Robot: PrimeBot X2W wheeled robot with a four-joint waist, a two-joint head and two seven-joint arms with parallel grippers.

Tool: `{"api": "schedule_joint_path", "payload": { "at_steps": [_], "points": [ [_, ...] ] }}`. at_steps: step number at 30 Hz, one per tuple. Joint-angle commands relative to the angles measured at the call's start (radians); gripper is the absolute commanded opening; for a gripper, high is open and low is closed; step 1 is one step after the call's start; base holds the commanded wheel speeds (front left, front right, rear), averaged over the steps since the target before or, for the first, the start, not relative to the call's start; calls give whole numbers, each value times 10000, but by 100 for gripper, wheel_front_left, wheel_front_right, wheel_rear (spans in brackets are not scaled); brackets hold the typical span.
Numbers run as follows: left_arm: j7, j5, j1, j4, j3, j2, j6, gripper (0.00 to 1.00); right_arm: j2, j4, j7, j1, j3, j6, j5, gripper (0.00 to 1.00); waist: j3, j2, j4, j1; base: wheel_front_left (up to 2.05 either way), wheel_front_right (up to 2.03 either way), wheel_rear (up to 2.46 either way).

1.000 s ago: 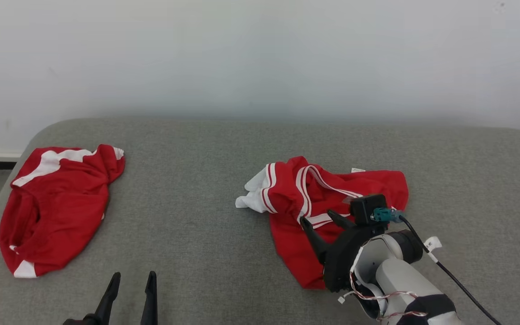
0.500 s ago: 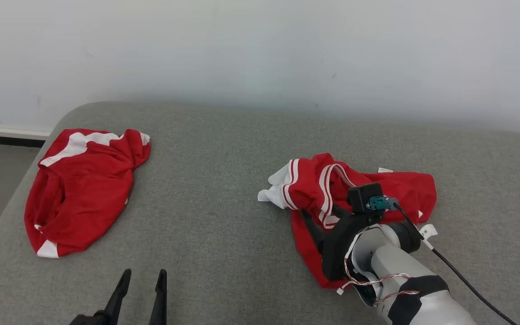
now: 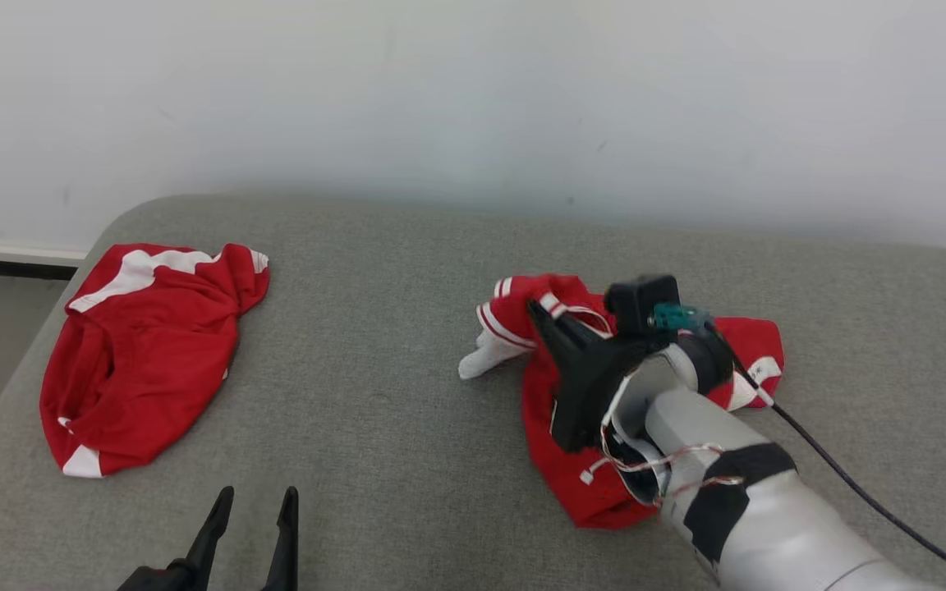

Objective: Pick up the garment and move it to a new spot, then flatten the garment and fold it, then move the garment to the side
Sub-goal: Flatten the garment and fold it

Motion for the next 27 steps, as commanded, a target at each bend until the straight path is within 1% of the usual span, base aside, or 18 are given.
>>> {"api": "schedule_joint_path", "payload": {
  "at_steps": [1,5,10,13,14,17,20,23,27],
  "points": [
    [-12,-15,3,24,89,67,55,100,13,-344,-263,-491,216,-22,245,0,-124,-1,-190,0,0,0,0],
    [-10,-74,57,-77,270,89,92,100,10,-990,-579,-1596,584,-22,522,0,-210,-1,-448,0,0,0,0],
    [-10,-110,99,-200,421,107,121,100,9,-1520,-953,-3224,639,-22,759,0,-246,-1,-690,0,0,0,0],
    [-10,-116,119,-276,489,108,122,100,9,-1599,-1183,-4102,392,-22,697,0,-243,-1,-840,0,0,0,0],
    [-10,-116,119,-276,489,108,122,100,9,-1599,-1183,-4102,392,-22,697,0,-243,-1,-840,0,0,0,0],
    [-10,-101,198,-342,518,89,127,100,-42,-1438,-1305,-4647,-150,-22,497,0,-202,-1,-1009,0,0,0,0],
    [-10,-94,224,-398,538,47,132,100,-342,-1202,-1330,-4543,-881,-23,294,0,-142,-1,-1150,0,0,0,0],
    [-10,-95,240,-394,528,7,113,100,-726,-749,-1321,-3825,-1449,-22,-49,0,-76,-1,-1315,0,0,0,0],
    [-10,-40,165,-374,515,-41,61,100,-1313,190,-1325,-2718,-2030,-23,-396,0,56,-1,-1546,0,0,0,0]
  ]
}}
